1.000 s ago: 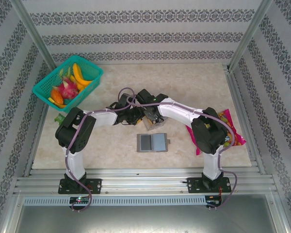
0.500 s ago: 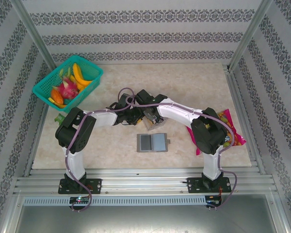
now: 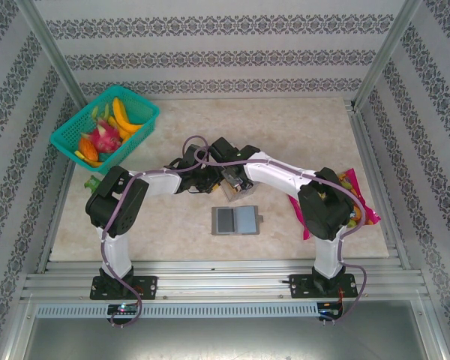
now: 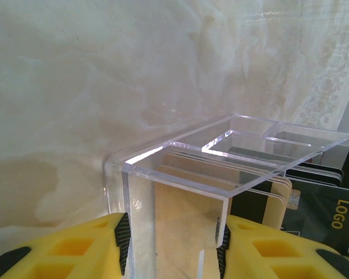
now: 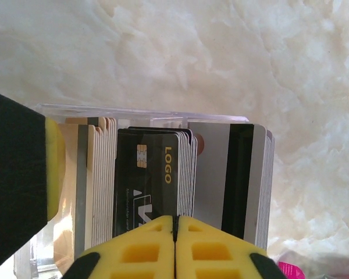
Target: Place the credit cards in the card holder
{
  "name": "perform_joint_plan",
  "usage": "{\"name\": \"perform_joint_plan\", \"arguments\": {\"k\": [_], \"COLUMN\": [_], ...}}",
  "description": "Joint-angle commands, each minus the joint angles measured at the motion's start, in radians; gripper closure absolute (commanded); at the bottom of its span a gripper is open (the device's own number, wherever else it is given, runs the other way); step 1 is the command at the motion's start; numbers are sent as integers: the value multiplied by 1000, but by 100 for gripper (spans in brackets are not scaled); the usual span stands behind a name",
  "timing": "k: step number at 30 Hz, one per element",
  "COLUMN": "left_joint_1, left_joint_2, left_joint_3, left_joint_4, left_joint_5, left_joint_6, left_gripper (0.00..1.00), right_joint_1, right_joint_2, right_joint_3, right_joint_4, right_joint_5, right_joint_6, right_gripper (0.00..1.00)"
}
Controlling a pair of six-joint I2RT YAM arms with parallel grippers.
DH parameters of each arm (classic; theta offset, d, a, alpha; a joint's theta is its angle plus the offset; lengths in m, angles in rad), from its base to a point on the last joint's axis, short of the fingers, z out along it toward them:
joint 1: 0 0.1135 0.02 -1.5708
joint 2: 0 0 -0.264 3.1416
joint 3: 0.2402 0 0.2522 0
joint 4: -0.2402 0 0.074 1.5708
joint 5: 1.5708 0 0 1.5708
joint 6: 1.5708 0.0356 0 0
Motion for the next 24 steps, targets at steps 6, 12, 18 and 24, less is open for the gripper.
{"name": "perform_joint_plan", "arguments": {"k": [6,12,18,24], "left_joint_1": [5,4,4,2], "left_joint_2": [-10,-36,-67,-100], "left_joint_3": [-27,-20,-11,-21], "left_joint_4": [-20,-29,-53,-64], "left_joint_5": [-16,-16,-19,-26], "left_joint_6": [3,28,53,60], "left_gripper": [54,54,53,53], "right_joint_1": [-1,-9,-12,-9], "right_joint_2": [-67,-136,-173,-178], "right_joint_3": [2,-10,-33,-35], "right_joint_4": [-28,-29,-3,-17], "right_joint_5": [-47,-158,-187,-156], "right_joint_6": [22,119,202,282], "right_gripper": [100,100,100,100]}}
